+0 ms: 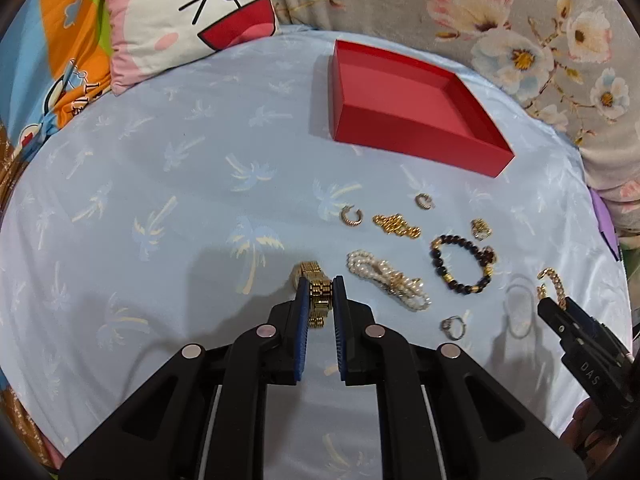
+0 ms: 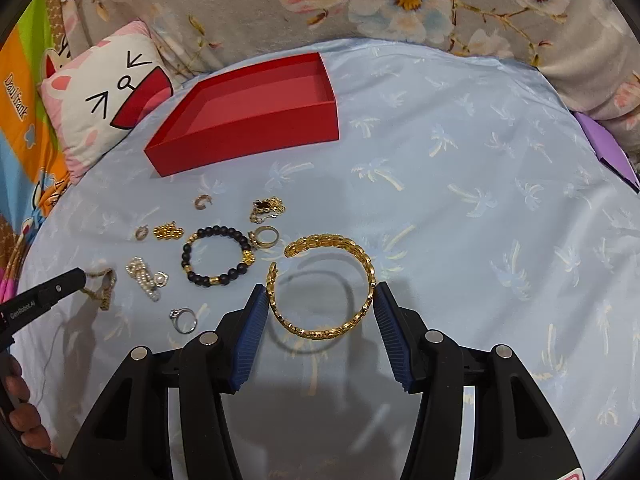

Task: Organize jewelry
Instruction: 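Carry the watch and bangle into the red tray and open both tools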

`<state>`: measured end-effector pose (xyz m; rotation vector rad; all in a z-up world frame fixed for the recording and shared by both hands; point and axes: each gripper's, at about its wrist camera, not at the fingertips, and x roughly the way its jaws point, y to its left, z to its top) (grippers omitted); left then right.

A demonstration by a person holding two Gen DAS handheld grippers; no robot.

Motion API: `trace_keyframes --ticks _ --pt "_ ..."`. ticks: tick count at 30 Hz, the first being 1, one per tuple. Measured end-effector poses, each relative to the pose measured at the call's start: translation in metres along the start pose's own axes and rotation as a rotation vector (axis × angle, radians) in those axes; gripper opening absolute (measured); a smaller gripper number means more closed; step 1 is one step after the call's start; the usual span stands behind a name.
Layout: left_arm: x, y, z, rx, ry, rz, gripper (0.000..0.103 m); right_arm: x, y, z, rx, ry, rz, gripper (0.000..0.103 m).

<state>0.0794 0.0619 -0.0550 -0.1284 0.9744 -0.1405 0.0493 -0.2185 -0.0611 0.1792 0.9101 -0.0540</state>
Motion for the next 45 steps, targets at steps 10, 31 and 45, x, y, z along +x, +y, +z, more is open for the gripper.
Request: trace_keyframes --ticks 10,31,45 --pt "-0.047 -0.009 0.016 0.026 -0.086 -0.054 0.011 -0.039 0.007 0.011 -0.031 -0.075 0.038 0.053" --pt "0.004 -0.072 0.228 0.142 -0.254 -0.155 0.011 0.056 0.036 0.219 -0.089 -0.111 0.208 0.053" --pt "0.151 -0.082 0.302 0.145 -0.141 -0.089 0.011 0.203 0.061 0.297 -0.130 0.041 0.164 0.053"
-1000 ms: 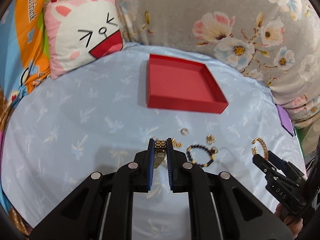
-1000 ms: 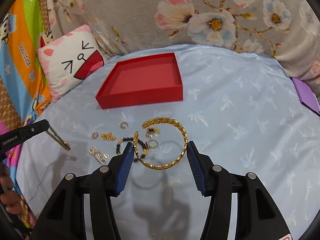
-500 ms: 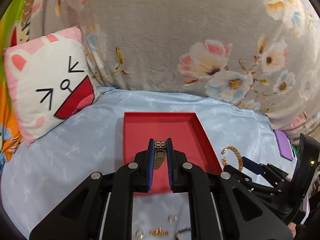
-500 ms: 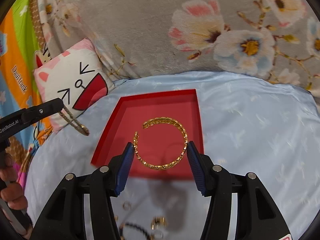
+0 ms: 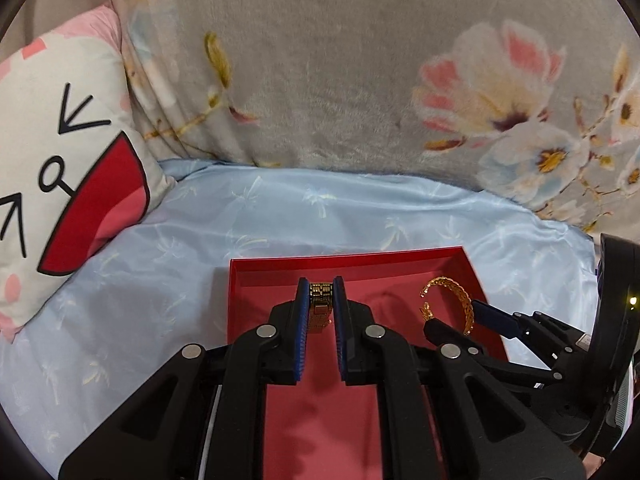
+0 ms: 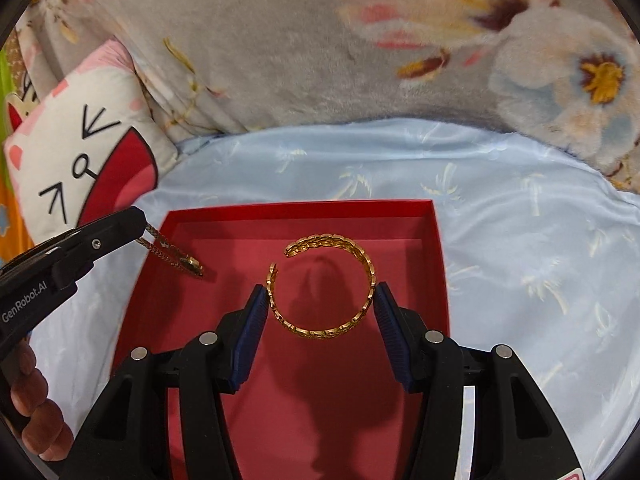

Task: Organize jewelry
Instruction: 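Carry the watch and bangle into the red tray and open both tools, then move both tools back and grasp the pearl brooch with the left tool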

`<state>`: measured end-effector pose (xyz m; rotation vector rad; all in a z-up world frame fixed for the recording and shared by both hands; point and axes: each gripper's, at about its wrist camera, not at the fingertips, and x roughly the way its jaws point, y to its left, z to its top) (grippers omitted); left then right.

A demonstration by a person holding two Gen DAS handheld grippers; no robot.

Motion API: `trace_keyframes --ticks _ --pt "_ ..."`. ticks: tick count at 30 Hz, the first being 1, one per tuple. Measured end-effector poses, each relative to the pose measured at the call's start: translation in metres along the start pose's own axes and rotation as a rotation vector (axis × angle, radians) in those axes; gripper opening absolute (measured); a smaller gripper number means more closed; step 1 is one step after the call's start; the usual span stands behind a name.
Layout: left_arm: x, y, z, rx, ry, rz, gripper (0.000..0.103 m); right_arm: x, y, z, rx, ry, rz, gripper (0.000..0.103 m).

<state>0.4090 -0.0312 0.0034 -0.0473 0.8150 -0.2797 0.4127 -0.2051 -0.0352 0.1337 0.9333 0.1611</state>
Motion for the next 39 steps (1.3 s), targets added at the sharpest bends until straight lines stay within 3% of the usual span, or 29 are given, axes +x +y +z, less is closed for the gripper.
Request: trace_keyframes --ticks 8,15,19,23,27,39 --pt "0.027 -0.001 -0.005 0.020 0.012 0.051 0.011 0.032 -0.002 0.003 -0.019 0.082 -0.025 0.054" --pt "0.036 -0.001 -0.007 0.018 -0.001 0.117 0.012 0.039 -0.003 0.000 -0.025 0.086 -0.059 0.055" --pt "0.030 -0.003 -0.007 0.026 -0.029 0.163 0.021 0.029 -0.006 -0.003 -0.004 0.053 -0.047 0.061" --pt "0.012 -0.005 -0.013 0.041 -0.055 0.202 0.030 0.001 -0.013 -0.011 0.029 -0.002 -0.038 0.064" --pt "-0.016 -0.009 -0.025 0.036 -0.085 0.195 0.035 -0.043 -0.013 -0.029 0.032 -0.076 -0.044 0.067" --pt "-0.125 -0.033 -0.108 0.032 -0.104 0.193 0.052 -0.169 0.019 -0.150 -0.018 -0.202 -0.096 0.070"
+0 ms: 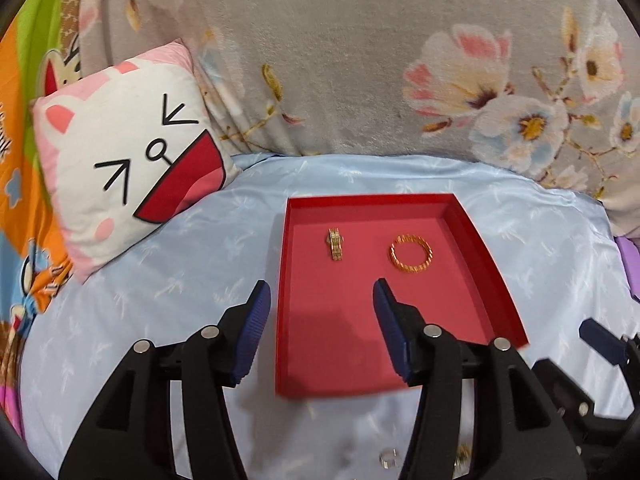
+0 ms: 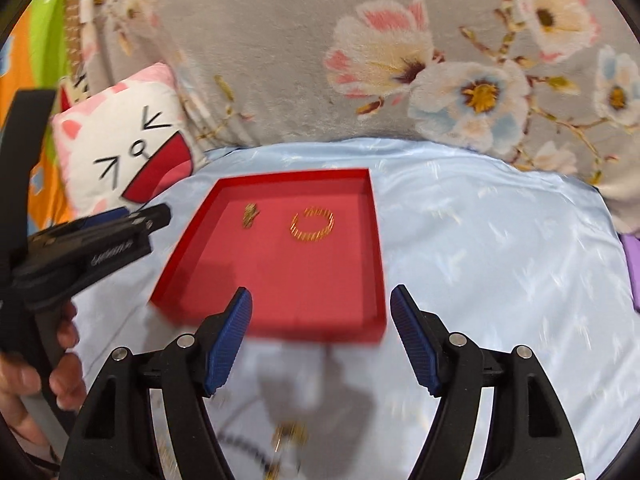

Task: Organize jewelry
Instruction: 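Move both tools back and grasp the pearl brooch with the left tool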

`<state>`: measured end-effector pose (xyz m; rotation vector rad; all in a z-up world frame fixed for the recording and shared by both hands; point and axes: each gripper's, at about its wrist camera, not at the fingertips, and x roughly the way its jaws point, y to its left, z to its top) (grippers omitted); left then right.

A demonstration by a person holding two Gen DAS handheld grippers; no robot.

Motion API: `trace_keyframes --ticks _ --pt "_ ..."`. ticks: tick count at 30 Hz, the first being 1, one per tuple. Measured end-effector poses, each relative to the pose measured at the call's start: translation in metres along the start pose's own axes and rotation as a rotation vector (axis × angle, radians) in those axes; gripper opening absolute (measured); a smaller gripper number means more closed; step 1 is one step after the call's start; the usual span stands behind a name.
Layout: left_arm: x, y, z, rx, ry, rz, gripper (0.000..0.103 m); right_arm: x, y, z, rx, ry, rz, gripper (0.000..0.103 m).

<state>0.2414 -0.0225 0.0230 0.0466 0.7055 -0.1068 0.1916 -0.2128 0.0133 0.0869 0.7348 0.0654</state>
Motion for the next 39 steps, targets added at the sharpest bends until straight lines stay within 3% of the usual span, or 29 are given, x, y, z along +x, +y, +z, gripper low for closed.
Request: trace_keyframes --ticks 7,17,21,28,39 --pt "-0.057 -0.002 -0.041 -0.015 0.014 -0.039 0.054 -0.056 0.011 -0.057 0.022 0.021 0.020 0.070" --pt "-0.095 0.009 -0.106 -0.075 0.087 -0.075 0.060 -0.103 0.000 -0.120 0.081 0.064 0.011 0.070" --pt "-0.091 0.021 -0.134 -0.100 0.140 -0.066 0.060 -0.098 -0.007 -0.138 0.098 0.101 -0.006 0.070" --pt "-0.084 0.054 -0.164 -0.174 0.178 -0.044 0.060 -0.075 0.003 -0.151 0.094 0.146 0.039 0.068" --pt "-0.072 0.070 -0.186 -0.202 0.236 -0.040 0.060 -0.034 0.041 -0.151 0.039 0.196 0.130 0.054"
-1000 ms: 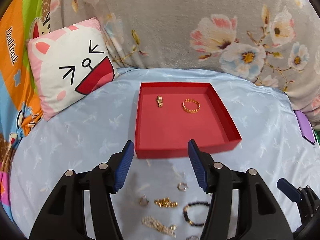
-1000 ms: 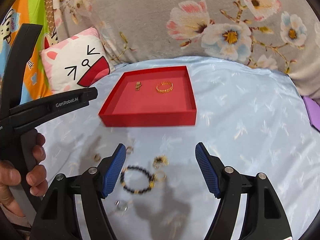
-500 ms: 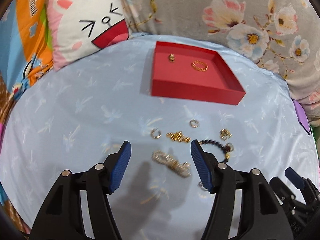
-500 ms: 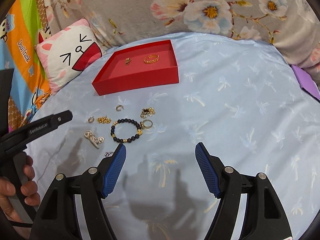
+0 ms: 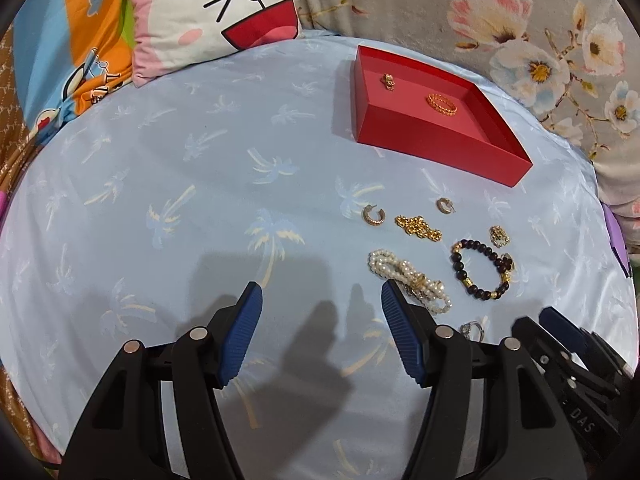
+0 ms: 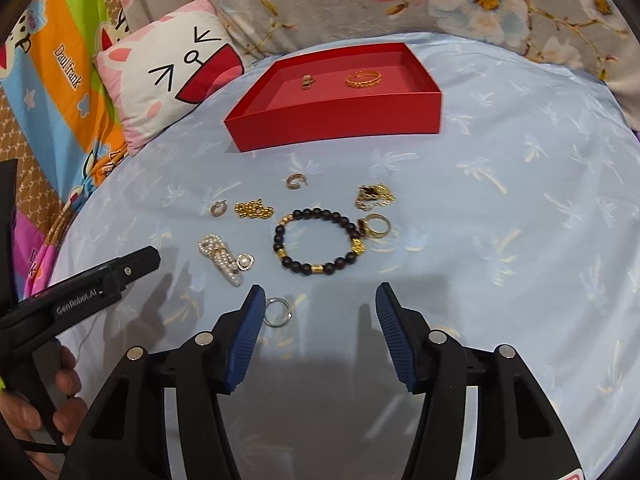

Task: Organize jewelry
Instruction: 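Move both tools back and grasp the pearl brooch with the left tool, then grasp the black-bead bracelet with the right tool while the left holds the brooch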

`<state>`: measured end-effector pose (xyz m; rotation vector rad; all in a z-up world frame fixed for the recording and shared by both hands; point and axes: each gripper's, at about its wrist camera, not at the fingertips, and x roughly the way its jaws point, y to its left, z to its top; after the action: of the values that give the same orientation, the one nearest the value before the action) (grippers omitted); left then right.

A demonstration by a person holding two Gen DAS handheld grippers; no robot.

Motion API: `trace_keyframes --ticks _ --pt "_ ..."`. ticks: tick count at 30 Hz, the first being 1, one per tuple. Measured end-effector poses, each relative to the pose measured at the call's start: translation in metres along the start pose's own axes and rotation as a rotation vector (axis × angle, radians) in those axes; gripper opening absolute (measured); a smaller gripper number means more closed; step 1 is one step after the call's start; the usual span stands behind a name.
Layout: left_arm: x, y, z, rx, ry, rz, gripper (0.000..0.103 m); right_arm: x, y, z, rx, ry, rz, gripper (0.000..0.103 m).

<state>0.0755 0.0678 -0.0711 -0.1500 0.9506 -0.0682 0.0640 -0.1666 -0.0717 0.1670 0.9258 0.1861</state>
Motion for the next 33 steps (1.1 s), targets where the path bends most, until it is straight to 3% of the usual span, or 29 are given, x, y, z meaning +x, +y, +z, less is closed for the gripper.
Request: trace_keyframes --ticks 4,8,13,16,19,23,26,33 --pt "0.003 -0.011 0.000 0.003 0.019 -0.036 0.062 0.004 0.000 0.004 0.001 0.000 -0.006 0.053" --pt "0.010 -0.032 0.004 -0.002 0.035 -0.085 0.074 0.001 -0.012 0.002 0.026 0.001 -0.022 0.053" --pt "0.029 -0.059 0.007 0.031 0.067 -0.078 0.075 -0.005 -0.028 0.000 0.054 0.002 -0.050 0.053" --pt "0.042 -0.065 0.004 0.046 0.107 -0.060 0.060 -0.005 -0.034 -0.001 0.063 0.005 -0.058 0.053" --pt "0.041 -0.069 0.003 0.078 0.092 -0.032 0.050 -0.002 -0.037 -0.002 0.066 0.011 -0.052 0.053" --pt "0.039 -0.060 0.004 0.071 0.095 -0.049 0.016 0.004 -0.034 0.001 0.067 0.018 -0.035 0.053" --pt "0.037 -0.049 0.007 0.058 0.096 -0.064 0.008 0.007 -0.031 0.005 0.060 0.014 -0.031 0.053" --pt "0.021 -0.032 0.013 0.058 0.056 -0.079 0.007 0.015 -0.029 0.013 0.072 0.018 -0.015 0.043"
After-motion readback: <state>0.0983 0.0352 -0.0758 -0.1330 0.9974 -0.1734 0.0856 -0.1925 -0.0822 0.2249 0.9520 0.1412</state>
